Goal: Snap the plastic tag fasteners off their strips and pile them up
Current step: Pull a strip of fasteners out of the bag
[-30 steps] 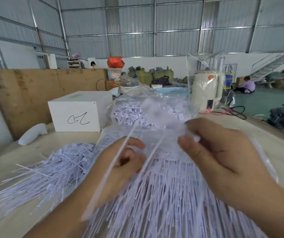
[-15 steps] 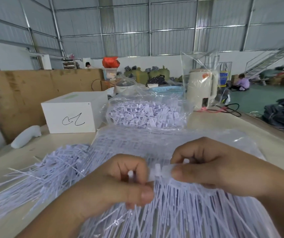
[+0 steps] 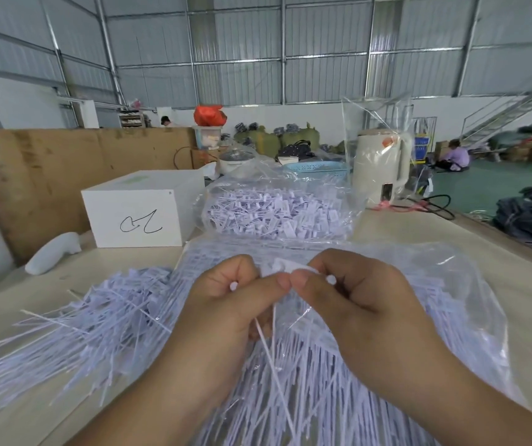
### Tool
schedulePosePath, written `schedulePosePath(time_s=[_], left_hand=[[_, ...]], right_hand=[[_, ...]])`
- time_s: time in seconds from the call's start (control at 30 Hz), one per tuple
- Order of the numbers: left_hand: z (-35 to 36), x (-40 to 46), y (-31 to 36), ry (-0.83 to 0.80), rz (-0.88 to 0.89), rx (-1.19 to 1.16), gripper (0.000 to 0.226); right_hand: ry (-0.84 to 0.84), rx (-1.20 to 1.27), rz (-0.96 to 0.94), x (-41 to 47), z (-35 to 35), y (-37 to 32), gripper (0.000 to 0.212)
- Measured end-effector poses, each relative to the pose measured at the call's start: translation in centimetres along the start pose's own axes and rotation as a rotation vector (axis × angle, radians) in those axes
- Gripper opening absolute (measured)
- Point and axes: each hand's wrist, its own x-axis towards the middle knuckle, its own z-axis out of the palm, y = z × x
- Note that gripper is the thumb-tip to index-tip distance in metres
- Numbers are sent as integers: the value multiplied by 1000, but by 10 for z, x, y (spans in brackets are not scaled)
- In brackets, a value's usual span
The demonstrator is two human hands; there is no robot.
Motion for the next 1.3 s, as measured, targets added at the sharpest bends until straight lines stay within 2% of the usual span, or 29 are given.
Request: schedulePosePath(time_s=[0.07,0.2,0.23,0.27,0.33,0.4,0.47,0.53,0.6,0.7,0.77,0.87,0.97,1.03,1.1,1.17,1.23,1.3], left_hand=[[1,0,1,25,11,1,43],[-1,4,-2,165,46,54,48],[-4,5,-2,149,44,93,45],[-8,4,-2,97,30,123,39],[-11,3,3,-131,-26,119,24],[-14,1,6,-408,-55,114,47],[-18,2,9,-617,-67,122,60],[-25,3,13,-693,-128,79,63],[-27,4,16,-714,-170,9,53],[-23,5,17,-646,-207,6,23],[-21,4,16,-621,-221,44,14],[-20,4,16,-562,-197,100,14],[-20,5,11,-495,-247,76,17],[-23,5,10,-554,-304,15,19],[-26,3,11,-624,-295,0,22],[-23,1,9,-543,-195,93,30],[-13,0,2,-317,-54,197,38],[-3,-1,-5,-118,30,200,42]], right_hand=[[27,-6,-32,-3,3,-3,34],[184,17,-7,2,-4,0,37],[176,42,11,5,-9,1,39],[118,76,31,6,-14,3,40],[-96,119,51,8,-20,4,40],[-270,118,48,9,-24,6,36],[-354,172,61,11,-27,7,31],[-395,216,84,13,-30,7,29],[-423,214,88,12,-31,9,30],[-484,126,37,10,-26,10,28],[-508,63,-5,9,-25,8,25],[-556,62,23,11,-34,9,27],[-636,-95,68,14,-45,15,39],[-691,-131,155,15,-47,16,46],[-714,-55,210,16,-46,14,41],[-636,-10,202,16,-41,12,37],[-485,-8,186,16,-33,12,40],[-275,-16,171,15,-23,12,40]])
